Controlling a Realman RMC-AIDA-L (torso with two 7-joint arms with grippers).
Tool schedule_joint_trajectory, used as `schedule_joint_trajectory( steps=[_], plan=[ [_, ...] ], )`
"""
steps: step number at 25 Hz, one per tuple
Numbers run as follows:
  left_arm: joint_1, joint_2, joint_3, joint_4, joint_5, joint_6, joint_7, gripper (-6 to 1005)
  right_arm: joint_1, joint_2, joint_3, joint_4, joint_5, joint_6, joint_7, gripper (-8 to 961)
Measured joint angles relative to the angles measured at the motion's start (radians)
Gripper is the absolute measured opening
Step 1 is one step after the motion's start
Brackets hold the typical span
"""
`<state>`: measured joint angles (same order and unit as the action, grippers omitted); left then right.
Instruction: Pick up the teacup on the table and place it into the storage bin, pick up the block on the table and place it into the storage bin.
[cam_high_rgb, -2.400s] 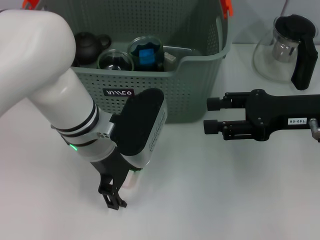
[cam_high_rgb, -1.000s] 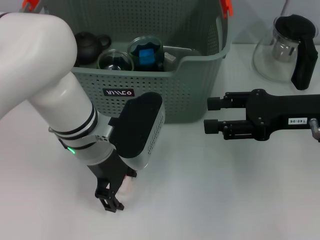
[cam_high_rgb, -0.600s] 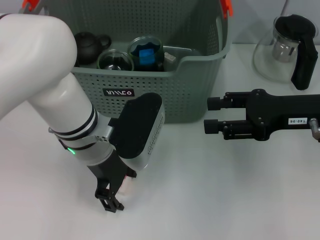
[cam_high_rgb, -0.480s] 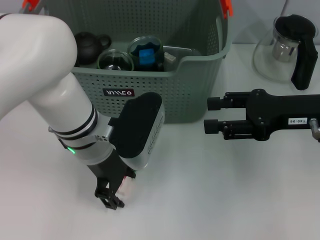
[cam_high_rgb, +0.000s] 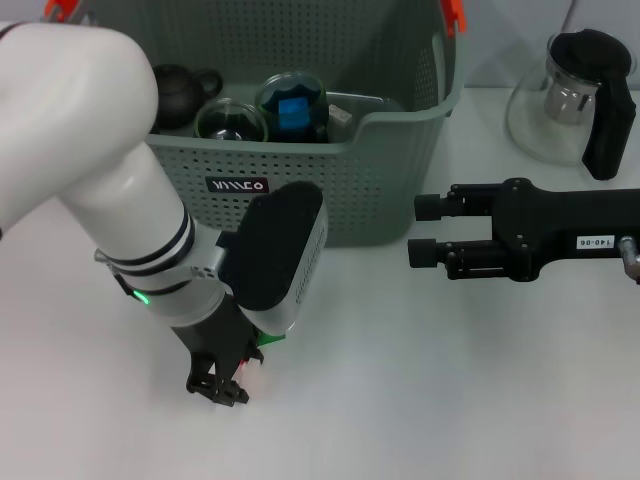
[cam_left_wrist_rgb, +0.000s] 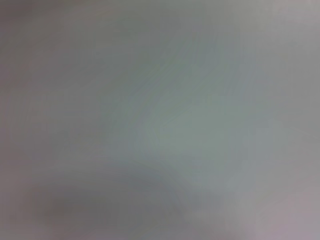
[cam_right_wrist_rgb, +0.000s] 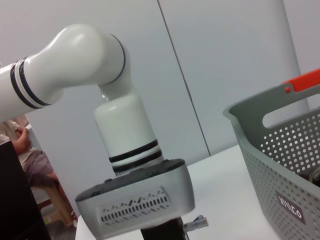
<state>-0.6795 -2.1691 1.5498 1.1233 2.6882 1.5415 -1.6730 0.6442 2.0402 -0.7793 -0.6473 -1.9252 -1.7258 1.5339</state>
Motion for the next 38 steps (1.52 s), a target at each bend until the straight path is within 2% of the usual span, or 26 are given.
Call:
schedule_joint_trajectory(
  steps=[2,4,8,9,10,11,14,15,17,19,21,26,28,31,34,38],
  plan=[
    [0.000,-0.001,-0.011,0.016,-0.005,0.026,0.000,448,0.000,0.000,0.000,0.000,0.000,0.000,0.000,733],
    [-0.002,-0.001,-0.032,0.042,-0.021,0.079,0.000,434,-0.001,0.000,0.000,0.000,0.000,-0.001,0.000,733],
    [-0.024,-0.003,-0.111,0.117,-0.113,0.261,-0.010,413,-0.001,-0.003,0.001,0.000,0.000,-0.006,0.000,732],
    [-0.033,-0.003,-0.152,0.136,-0.153,0.320,-0.012,415,-0.002,-0.004,0.001,0.000,0.000,-0.007,0.000,732],
    [-0.054,-0.002,-0.238,0.162,-0.229,0.407,-0.014,416,-0.002,-0.005,0.001,0.000,0.000,-0.007,0.000,732],
    [-0.054,-0.002,-0.238,0.162,-0.229,0.407,-0.014,418,-0.003,-0.005,0.001,0.000,0.000,-0.008,0.000,732],
    [-0.097,0.003,-0.427,0.190,-0.350,0.503,-0.022,422,-0.006,-0.007,0.002,0.000,0.000,-0.009,0.000,731],
    [-0.117,0.007,-0.509,0.200,-0.386,0.515,-0.033,423,-0.007,-0.007,0.002,0.000,0.000,-0.009,0.000,731],
    [-0.146,0.016,-0.613,0.207,-0.429,0.509,-0.056,426,-0.008,-0.009,0.002,0.000,0.000,-0.009,0.000,732],
    [-0.180,0.032,-0.697,0.205,-0.463,0.475,-0.085,429,-0.009,-0.009,0.002,0.000,0.000,-0.010,0.000,733],
    [-0.208,0.050,-0.736,0.193,-0.477,0.408,-0.124,431,-0.009,-0.009,0.002,0.000,0.000,-0.011,0.000,733],
    [-0.234,0.100,-0.733,0.126,-0.473,0.132,-0.229,438,-0.009,-0.011,0.002,0.000,-0.001,-0.014,0.000,732],
    [-0.251,0.132,-0.734,0.045,-0.476,0.000,-0.267,441,-0.009,-0.011,0.001,-0.001,-0.003,-0.014,-0.001,732],
    [-0.274,0.167,-0.739,-0.063,-0.480,-0.137,-0.296,445,-0.009,-0.015,0.001,-0.001,-0.005,-0.014,-0.001,732],
    [-0.283,0.178,-0.736,-0.131,-0.478,-0.244,-0.306,450,-0.010,-0.017,0.002,-0.001,-0.006,-0.015,-0.001,732],
    [-0.289,0.169,-0.735,-0.189,-0.471,-0.336,-0.322,455,-0.011,-0.019,0.002,0.000,-0.006,-0.016,-0.001,732]
  ],
)
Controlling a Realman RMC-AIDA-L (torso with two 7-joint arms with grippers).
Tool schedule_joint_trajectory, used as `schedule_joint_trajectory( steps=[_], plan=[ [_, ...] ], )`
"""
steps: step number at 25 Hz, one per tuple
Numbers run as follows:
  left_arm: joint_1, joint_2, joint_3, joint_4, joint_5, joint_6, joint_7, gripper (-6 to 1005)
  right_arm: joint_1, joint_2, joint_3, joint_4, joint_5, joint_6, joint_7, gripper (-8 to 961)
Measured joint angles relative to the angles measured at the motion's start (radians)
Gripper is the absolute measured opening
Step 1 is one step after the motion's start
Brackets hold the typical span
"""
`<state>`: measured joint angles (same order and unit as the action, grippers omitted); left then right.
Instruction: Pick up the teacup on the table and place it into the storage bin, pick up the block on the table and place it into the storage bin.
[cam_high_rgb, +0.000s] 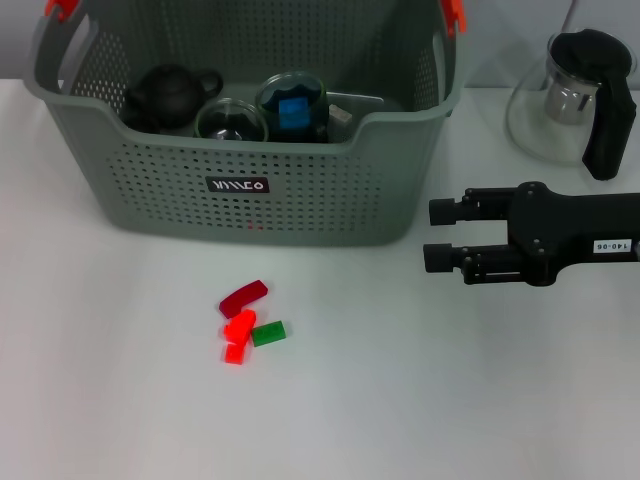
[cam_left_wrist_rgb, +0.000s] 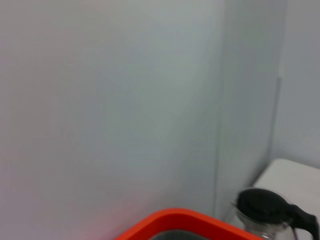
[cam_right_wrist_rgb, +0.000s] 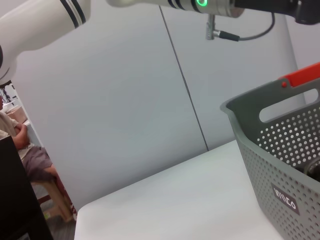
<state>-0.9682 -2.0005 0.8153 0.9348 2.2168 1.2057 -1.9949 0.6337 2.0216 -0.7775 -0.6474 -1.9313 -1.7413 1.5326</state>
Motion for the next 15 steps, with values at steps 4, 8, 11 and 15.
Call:
schedule_joint_trajectory(
  steps=[4,8,11,15],
  plan=[
    [0.007,-0.024,0.000,-0.011,0.000,-0.081,-0.020,461,0.000,-0.001,-0.003,0.000,0.000,-0.001,0.001,731],
    [0.009,-0.030,-0.001,-0.012,0.000,-0.083,-0.032,466,0.000,-0.002,-0.004,0.000,0.000,-0.003,0.001,731],
    [0.010,-0.031,0.000,-0.002,0.000,-0.078,-0.052,513,0.000,-0.003,-0.005,0.000,0.000,-0.004,0.001,731],
    [0.049,-0.030,-0.019,0.062,-0.032,-0.038,-0.070,690,0.000,-0.003,-0.008,0.000,0.000,-0.004,0.001,732]
  ],
)
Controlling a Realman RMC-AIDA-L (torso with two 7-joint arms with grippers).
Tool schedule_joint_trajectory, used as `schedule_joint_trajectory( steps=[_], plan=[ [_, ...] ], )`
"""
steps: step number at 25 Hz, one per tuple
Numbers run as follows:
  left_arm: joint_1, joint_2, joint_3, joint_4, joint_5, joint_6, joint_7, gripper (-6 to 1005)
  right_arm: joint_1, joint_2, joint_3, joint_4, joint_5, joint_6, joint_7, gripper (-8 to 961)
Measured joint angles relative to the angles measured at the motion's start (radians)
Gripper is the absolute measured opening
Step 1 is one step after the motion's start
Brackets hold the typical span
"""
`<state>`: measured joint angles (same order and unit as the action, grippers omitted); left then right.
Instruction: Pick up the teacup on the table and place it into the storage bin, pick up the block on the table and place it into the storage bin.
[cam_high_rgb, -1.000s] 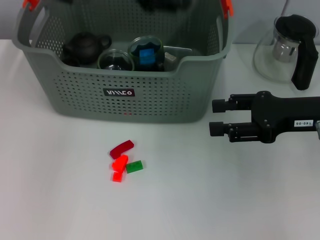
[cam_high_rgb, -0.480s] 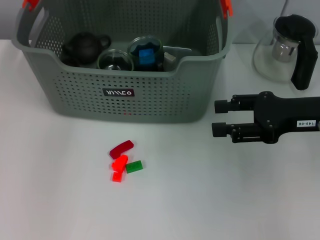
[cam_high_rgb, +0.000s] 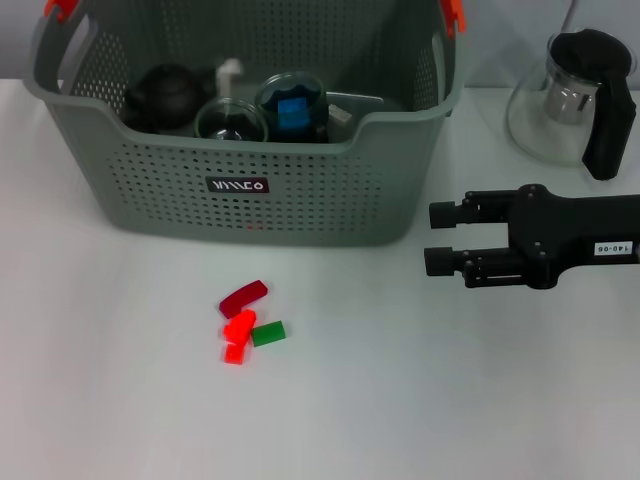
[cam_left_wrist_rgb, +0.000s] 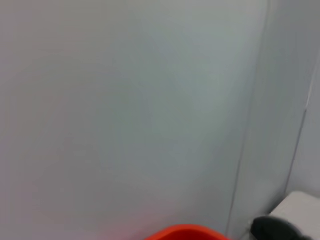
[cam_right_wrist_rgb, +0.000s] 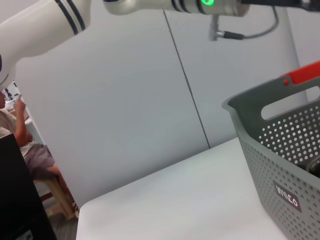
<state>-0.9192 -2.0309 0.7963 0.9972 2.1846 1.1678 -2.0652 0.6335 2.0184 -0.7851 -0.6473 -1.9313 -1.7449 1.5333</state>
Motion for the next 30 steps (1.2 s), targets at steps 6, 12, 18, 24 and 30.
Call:
schedule_joint_trajectory(
  steps=[6,12,18,24,30],
  plan=[
    [0.181,-0.005,-0.034,0.172,-0.273,0.324,0.069,886,0.000,-0.003,-0.001,-0.001,0.000,0.000,0.000,733],
    [0.337,-0.046,-0.137,0.234,-0.450,0.701,0.287,957,0.008,-0.009,-0.019,-0.007,-0.001,0.000,0.001,732],
    [0.448,-0.083,-0.158,0.241,-0.369,0.814,0.503,969,0.046,-0.024,-0.090,-0.016,-0.018,-0.002,0.031,731],
    [0.522,-0.117,-0.153,0.215,-0.251,0.816,0.653,969,0.124,-0.012,-0.118,-0.066,-0.122,-0.001,0.119,733],
    [0.569,-0.132,-0.167,0.196,-0.182,0.782,0.695,969,0.241,0.012,-0.130,-0.069,-0.234,0.026,0.166,733]
  ],
)
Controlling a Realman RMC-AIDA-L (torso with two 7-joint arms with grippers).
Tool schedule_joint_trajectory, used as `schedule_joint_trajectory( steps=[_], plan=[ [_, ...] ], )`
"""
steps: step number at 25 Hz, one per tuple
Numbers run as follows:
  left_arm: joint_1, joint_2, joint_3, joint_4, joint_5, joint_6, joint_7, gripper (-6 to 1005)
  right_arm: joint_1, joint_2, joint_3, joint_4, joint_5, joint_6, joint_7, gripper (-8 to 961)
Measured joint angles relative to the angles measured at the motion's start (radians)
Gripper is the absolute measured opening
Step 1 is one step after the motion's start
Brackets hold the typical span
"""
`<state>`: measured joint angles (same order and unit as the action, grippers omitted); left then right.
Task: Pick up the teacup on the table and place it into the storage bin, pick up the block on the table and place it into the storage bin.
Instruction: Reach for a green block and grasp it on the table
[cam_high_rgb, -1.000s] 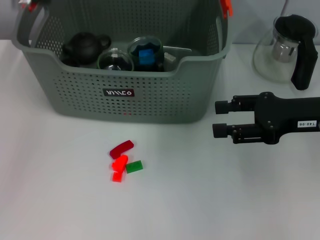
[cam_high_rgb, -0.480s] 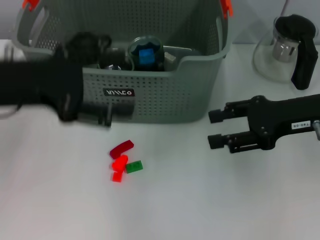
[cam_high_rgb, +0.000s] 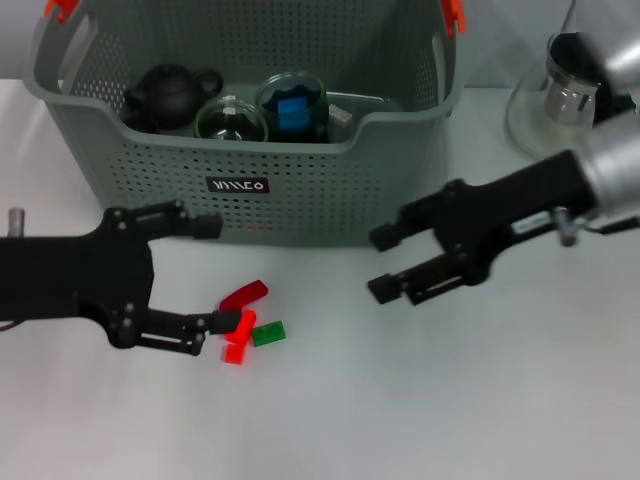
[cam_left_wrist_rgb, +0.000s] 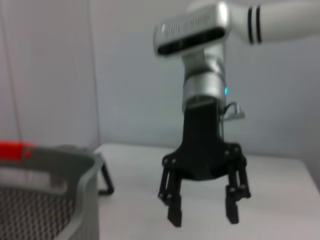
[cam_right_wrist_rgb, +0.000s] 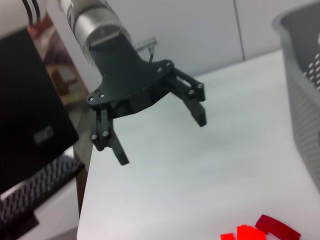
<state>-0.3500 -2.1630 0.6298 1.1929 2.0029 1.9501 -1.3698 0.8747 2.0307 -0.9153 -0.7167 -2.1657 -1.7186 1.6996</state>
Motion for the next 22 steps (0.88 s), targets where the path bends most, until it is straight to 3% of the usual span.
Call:
schedule_joint_trajectory(
  steps=[6,9,22],
  plan=[
    [0.022,-0.007,-0.048,-0.022,0.060,-0.037,0.006,969,0.078,0.051,-0.096,0.000,-0.067,0.102,0.039,732],
    [0.030,-0.005,-0.082,-0.031,0.075,-0.045,0.012,968,0.089,0.066,-0.160,0.009,-0.070,0.160,0.061,732],
    [0.034,-0.001,-0.141,-0.032,0.148,-0.055,0.042,968,0.097,0.081,-0.482,0.151,0.116,0.428,0.095,733]
  ],
)
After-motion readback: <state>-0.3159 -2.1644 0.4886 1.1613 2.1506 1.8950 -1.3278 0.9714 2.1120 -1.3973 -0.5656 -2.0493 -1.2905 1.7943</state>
